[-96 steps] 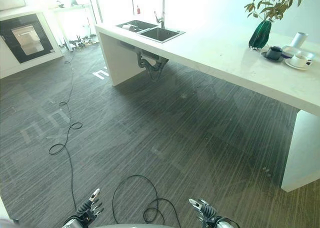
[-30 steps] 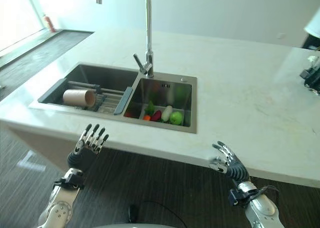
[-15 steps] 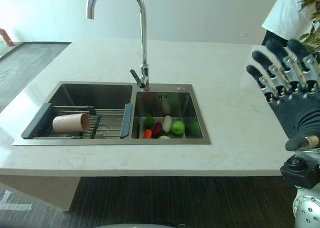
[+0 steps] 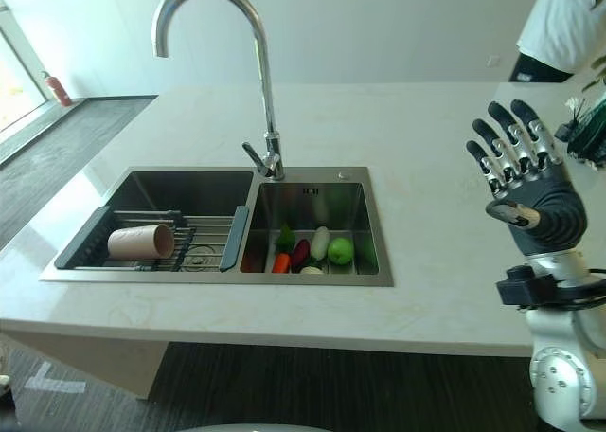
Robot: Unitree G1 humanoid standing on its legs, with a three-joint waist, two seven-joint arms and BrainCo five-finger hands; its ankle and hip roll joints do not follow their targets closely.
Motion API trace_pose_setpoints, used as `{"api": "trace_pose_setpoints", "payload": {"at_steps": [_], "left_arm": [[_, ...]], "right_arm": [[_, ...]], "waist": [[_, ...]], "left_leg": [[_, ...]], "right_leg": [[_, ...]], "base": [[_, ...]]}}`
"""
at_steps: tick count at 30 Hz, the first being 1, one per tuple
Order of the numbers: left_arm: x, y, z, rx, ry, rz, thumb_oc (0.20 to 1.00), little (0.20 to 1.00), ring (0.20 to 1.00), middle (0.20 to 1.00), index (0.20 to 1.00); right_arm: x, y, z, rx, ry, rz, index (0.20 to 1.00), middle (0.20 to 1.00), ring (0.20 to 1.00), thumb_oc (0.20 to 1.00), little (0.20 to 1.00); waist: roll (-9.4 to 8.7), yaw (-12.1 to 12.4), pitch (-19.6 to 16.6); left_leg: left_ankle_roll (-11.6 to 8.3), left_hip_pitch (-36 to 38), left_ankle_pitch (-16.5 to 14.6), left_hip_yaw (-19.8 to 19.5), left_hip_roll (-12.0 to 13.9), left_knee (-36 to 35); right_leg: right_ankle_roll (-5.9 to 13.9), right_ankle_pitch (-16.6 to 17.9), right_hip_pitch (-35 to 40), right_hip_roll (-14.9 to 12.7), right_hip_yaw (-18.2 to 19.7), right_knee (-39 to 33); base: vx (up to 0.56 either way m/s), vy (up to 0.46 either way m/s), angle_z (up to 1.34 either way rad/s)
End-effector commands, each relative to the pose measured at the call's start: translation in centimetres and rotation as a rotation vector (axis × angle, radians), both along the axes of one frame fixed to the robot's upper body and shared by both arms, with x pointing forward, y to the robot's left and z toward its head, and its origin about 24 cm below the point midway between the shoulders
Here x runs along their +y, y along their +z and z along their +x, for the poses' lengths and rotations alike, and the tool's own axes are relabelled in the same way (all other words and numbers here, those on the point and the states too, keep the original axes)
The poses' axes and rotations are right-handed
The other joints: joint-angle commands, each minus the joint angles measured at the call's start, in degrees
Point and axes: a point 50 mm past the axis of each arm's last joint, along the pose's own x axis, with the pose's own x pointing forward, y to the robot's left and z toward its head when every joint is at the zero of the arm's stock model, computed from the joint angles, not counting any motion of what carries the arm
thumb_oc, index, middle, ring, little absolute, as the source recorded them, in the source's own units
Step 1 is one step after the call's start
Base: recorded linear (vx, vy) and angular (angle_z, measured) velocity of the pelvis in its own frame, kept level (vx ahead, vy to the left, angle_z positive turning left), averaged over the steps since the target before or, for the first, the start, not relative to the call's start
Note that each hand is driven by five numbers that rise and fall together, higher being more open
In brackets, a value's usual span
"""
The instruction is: Place the dishes in the dishwasher.
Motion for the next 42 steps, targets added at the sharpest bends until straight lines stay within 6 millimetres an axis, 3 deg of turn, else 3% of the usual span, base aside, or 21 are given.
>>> {"api": "trace_pose_setpoints", "payload": {"at_steps": [1,4,5,7,9,10,12,15,17,19,21,23,25,27,29,30,37,42], "left_arm": [[0.1,0.0,-0.3,-0.014,0.070,0.023,1.000,1.000,1.000,1.000,1.000],[0.1,0.0,0.1,0.010,0.042,0.017,1.000,1.000,1.000,1.000,1.000],[-0.2,0.1,0.6,0.038,0.028,0.021,1.000,1.000,1.000,1.000,1.000],[-0.4,0.3,0.9,0.053,0.035,0.029,1.000,1.000,1.000,1.000,1.000],[-0.6,0.3,1.4,0.073,0.069,0.047,1.000,1.000,1.000,1.000,1.000],[-0.7,0.1,1.6,0.086,0.083,0.050,1.000,1.000,1.000,1.000,1.000],[-0.4,-0.1,1.8,0.106,0.106,0.039,1.000,1.000,1.000,1.000,1.000],[-0.1,-0.1,2.3,0.135,0.136,-0.006,1.000,1.000,1.000,1.000,1.000],[-0.5,-0.3,2.8,0.149,0.181,-0.004,1.000,1.000,1.000,1.000,1.000],[-0.3,-0.6,2.5,0.179,0.214,-0.028,1.000,1.000,1.000,1.000,1.000],[0.0,-1.4,2.6,0.245,0.276,-0.049,1.000,1.000,1.000,1.000,1.000],[0.5,-2.0,2.9,0.307,0.462,-0.026,1.000,1.000,1.000,1.000,1.000],[1.0,-2.6,3.0,0.317,0.719,0.084,1.000,1.000,1.000,1.000,1.000],[2.6,-2.7,2.9,0.354,0.974,0.211,1.000,1.000,1.000,1.000,1.000],[3.0,-2.7,3.0,0.363,1.028,0.257,1.000,1.000,1.000,1.000,1.000],[3.3,-3.1,3.3,0.382,1.120,0.366,1.000,1.000,1.000,1.000,1.000],[3.5,-4.7,6.7,0.447,1.317,0.852,1.000,1.000,1.000,1.000,1.000],[3.6,-4.9,8.1,0.458,1.321,1.053,1.000,1.000,1.000,1.000,1.000]], "right_arm": [[-0.1,2.7,-0.6,-0.147,-0.045,-0.078,1.000,1.000,1.000,1.000,1.000],[-0.4,2.7,-0.4,-0.159,-0.058,-0.061,1.000,1.000,1.000,1.000,1.000],[-0.2,2.6,-0.4,-0.161,-0.047,-0.040,1.000,1.000,1.000,1.000,1.000],[-0.2,2.4,-0.5,-0.161,-0.047,-0.038,1.000,1.000,1.000,1.000,1.000],[0.0,1.8,-0.8,-0.156,-0.056,-0.041,1.000,1.000,1.000,1.000,1.000],[0.2,1.2,-0.8,-0.145,-0.046,-0.035,1.000,1.000,1.000,1.000,1.000],[0.3,0.8,-0.7,-0.134,-0.049,-0.049,1.000,1.000,1.000,1.000,1.000],[0.8,0.6,0.0,-0.122,-0.042,-0.071,1.000,1.000,1.000,1.000,1.000],[1.1,0.8,0.4,-0.115,-0.030,-0.065,1.000,1.000,1.000,1.000,1.000],[0.5,0.7,0.5,-0.095,-0.062,-0.046,1.000,1.000,1.000,1.000,1.000],[0.0,0.6,0.5,-0.077,-0.077,-0.035,1.000,1.000,1.000,1.000,1.000],[-0.1,1.0,0.7,-0.078,-0.117,-0.089,1.000,1.000,1.000,1.000,1.000],[0.2,1.0,0.6,-0.085,-0.104,-0.111,1.000,1.000,1.000,1.000,1.000],[-0.2,1.1,0.4,-0.077,-0.116,-0.131,1.000,1.000,1.000,1.000,1.000],[-0.1,0.9,0.5,-0.068,-0.118,-0.146,1.000,1.000,1.000,1.000,1.000],[-0.2,0.3,0.4,-0.050,-0.137,-0.163,1.000,1.000,1.000,1.000,1.000],[-0.9,0.3,1.1,-0.029,-0.143,-0.226,1.000,1.000,1.000,1.000,1.000],[-1.3,0.4,1.5,-0.019,-0.133,-0.245,1.000,1.000,1.000,1.000,1.000]], "waist": [[0.20,0.2,-0.9],[0.78,-0.1,-1.2],[0.57,0.1,-1.3],[0.24,0.0,-1.2],[-0.30,-0.4,-0.8],[-0.23,-0.9,-0.4],[-0.58,-0.9,-0.4],[-1.09,-0.2,-0.9],[-1.52,-0.1,0.0],[-1.24,-0.4,0.4],[-1.58,0.9,0.8],[-1.74,1.8,1.1],[-1.05,1.9,1.2],[0.07,1.5,0.1],[0.31,1.3,-0.4],[0.52,0.7,-0.9],[0.89,-1.5,-1.6],[1.04,-2.5,-1.9]], "left_leg": [[-1.98,2.6,11.1,2.8,0.3,-2.2],[-1.84,3.1,9.9,3.9,-0.6,-2.2],[-0.70,3.9,7.8,2.3,-3.1,-2.2],[0.27,4.2,7.1,1.8,-4.5,-2.2],[2.06,5.1,5.8,1.1,-6.2,-2.2],[3.34,5.5,5.3,0.3,-7.1,-2.2],[4.11,6.0,5.0,0.6,-7.8,-2.2],[3.38,6.5,4.4,1.9,-7.6,-2.2],[3.44,6.7,4.6,2.8,-7.6,-2.2],[2.75,7.4,4.9,3.4,-6.6,-2.2],[0.76,5.1,9.2,2.8,-6.3,3.2],[0.56,2.5,9.2,1.8,-5.3,0.9],[0.52,2.8,9.7,1.8,-4.7,-1.8],[0.49,3.7,7.2,2.3,-4.7,-2.2],[0.54,3.8,6.9,2.5,-4.9,-2.2],[0.87,4.0,6.6,2.8,-5.2,-2.2],[2.13,5.9,4.9,4.1,-5.9,-2.2],[2.65,6.8,4.3,4.9,-6.1,-2.2]], "right_leg": [[6.84,4.0,2.5,-5.7,-5.1,-2.8],[8.33,4.7,2.9,-7.7,-6.3,-2.6],[10.05,5.3,3.2,-9.3,-6.2,-0.9],[10.94,6.6,2.5,-10.6,-6.4,0.7],[11.57,9.0,0.2,-12.4,-5.6,7.1],[11.46,9.9,-1.4,-11.9,-3.9,11.8],[11.30,9.6,-3.6,-11.1,-2.6,14.4],[9.41,5.9,-3.6,-6.7,-4.0,4.3],[8.97,8.2,-2.6,-6.4,-4.7,1.8],[7.70,6.5,-1.7,-5.1,-2.7,-0.3],[6.35,6.5,0.5,-4.2,-2.7,-3.1],[6.63,5.9,1.5,-4.6,-2.8,-3.6],[7.17,5.9,1.4,-5.1,-3.4,-3.6],[8.64,6.8,-0.1,-7.0,-5.5,-3.6],[8.92,7.0,-0.5,-7.4,-5.8,-3.6],[9.18,7.3,-0.8,-7.6,-5.7,-3.6],[10.01,7.7,-0.7,-8.3,-4.6,-3.6],[10.33,7.9,-0.8,-8.3,-3.7,-3.6]], "base": [[0.07,0.386,-0.10],[0.12,0.383,0.05],[0.16,0.380,-0.02],[0.12,0.285,-0.08],[0.14,0.241,-0.06],[0.15,0.139,-0.09],[0.14,0.026,-0.09],[0.12,-0.146,-0.14],[0.14,-0.222,-0.18],[0.10,-0.186,0.01],[0.08,-0.134,0.21],[0.05,0.012,0.08],[0.06,0.119,0.07],[0.03,0.232,-0.15],[0.03,0.164,-0.33],[0.04,0.129,-0.24],[0.03,0.080,-0.02],[0.02,0.019,-0.12]]}}
